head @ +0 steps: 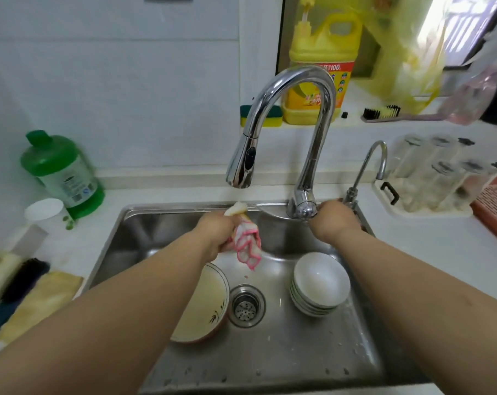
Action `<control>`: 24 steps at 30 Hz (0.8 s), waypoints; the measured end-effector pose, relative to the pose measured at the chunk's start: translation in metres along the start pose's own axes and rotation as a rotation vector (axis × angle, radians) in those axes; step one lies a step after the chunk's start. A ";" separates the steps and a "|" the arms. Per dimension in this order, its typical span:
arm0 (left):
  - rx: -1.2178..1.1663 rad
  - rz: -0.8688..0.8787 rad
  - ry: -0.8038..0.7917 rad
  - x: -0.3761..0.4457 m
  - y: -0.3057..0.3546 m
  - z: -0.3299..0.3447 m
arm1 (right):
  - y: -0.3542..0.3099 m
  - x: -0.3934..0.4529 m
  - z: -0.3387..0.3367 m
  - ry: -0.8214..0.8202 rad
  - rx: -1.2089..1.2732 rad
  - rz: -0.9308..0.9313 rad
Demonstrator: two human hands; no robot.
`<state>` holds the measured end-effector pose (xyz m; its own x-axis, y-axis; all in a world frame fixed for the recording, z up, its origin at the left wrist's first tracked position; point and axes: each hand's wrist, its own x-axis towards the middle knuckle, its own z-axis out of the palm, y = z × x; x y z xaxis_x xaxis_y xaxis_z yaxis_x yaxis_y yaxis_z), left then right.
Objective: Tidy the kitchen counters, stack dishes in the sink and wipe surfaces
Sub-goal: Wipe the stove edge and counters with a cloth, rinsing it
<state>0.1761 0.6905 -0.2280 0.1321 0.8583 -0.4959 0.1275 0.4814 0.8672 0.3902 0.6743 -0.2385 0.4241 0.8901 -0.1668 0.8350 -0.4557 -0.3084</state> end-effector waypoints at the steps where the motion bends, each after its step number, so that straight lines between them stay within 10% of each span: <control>1: -0.004 0.001 -0.010 0.000 0.001 0.000 | 0.000 -0.003 0.000 -0.023 -0.061 -0.011; 10: 0.066 0.042 -0.009 0.016 0.010 -0.010 | -0.040 -0.006 -0.011 -0.068 -0.455 -0.136; 13: 0.092 0.061 0.019 0.027 0.014 -0.014 | -0.064 -0.005 -0.002 -0.087 -0.073 -0.264; 17: 0.062 0.054 0.029 0.043 0.017 -0.022 | -0.084 -0.009 0.026 -0.540 0.655 -0.283; 24: -0.028 0.030 0.002 0.067 0.012 -0.037 | -0.098 0.021 0.064 -0.497 0.917 -0.149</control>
<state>0.1498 0.7601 -0.2492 0.1331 0.8730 -0.4693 0.0963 0.4598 0.8828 0.2943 0.7372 -0.2720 -0.0262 0.9286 -0.3703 0.1936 -0.3587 -0.9132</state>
